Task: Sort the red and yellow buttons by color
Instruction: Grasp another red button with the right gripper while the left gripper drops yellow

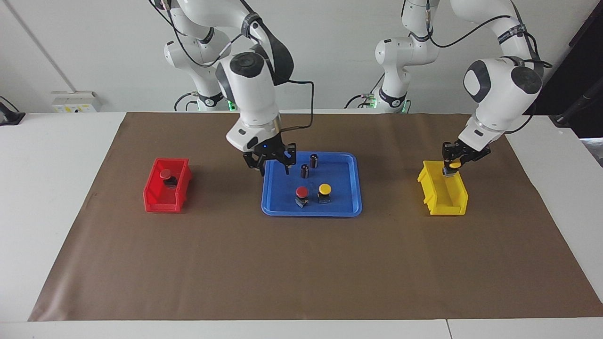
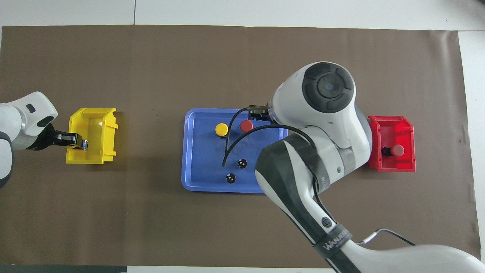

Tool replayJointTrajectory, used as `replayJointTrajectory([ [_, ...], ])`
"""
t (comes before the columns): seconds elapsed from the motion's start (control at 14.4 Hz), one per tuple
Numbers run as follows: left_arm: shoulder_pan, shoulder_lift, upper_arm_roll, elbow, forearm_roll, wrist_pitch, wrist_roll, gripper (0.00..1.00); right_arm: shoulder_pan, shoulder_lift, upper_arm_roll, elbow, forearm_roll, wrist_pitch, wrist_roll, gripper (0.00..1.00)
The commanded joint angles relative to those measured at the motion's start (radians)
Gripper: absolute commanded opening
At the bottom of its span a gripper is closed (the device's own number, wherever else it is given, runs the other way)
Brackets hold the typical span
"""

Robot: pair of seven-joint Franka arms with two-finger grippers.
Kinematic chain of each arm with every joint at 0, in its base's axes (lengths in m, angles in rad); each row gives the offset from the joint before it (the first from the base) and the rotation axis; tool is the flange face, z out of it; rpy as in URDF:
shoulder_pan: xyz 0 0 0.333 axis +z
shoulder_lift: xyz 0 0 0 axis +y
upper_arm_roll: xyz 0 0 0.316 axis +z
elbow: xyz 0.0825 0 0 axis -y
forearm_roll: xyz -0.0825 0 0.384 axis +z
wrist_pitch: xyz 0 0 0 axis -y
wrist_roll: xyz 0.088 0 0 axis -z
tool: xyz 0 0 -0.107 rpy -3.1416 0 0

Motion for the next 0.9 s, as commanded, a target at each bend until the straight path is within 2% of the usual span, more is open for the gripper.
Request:
replayJointTrajectory([
  [0.0,0.001,-0.024,-0.003,-0.116,0.003,0.143,0.008,0.02,0.01,0.084,-0.007,0.043,-0.026,0.042,0.034,0.73],
  [0.14,0.001,-0.001,-0.003,-0.157,0.003,0.203,0.013,0.02,0.051,0.093,-0.007,0.014,-0.03,0.074,0.074,0.73],
  [0.35,0.001,0.03,-0.003,-0.173,0.003,0.277,0.016,0.04,0.048,0.092,-0.007,-0.044,-0.032,0.152,0.072,0.73],
  [0.42,0.001,0.033,-0.003,-0.171,0.003,0.276,0.017,0.25,0.048,0.093,-0.007,-0.046,-0.032,0.163,0.072,0.73],
  [0.49,0.001,0.033,-0.003,-0.171,0.003,0.274,0.017,0.54,0.05,0.095,-0.007,-0.049,-0.032,0.171,0.072,0.73],
  [0.83,0.001,0.048,-0.003,-0.109,0.003,0.218,0.013,0.56,0.048,0.099,-0.007,-0.098,-0.034,0.237,0.068,0.71],
])
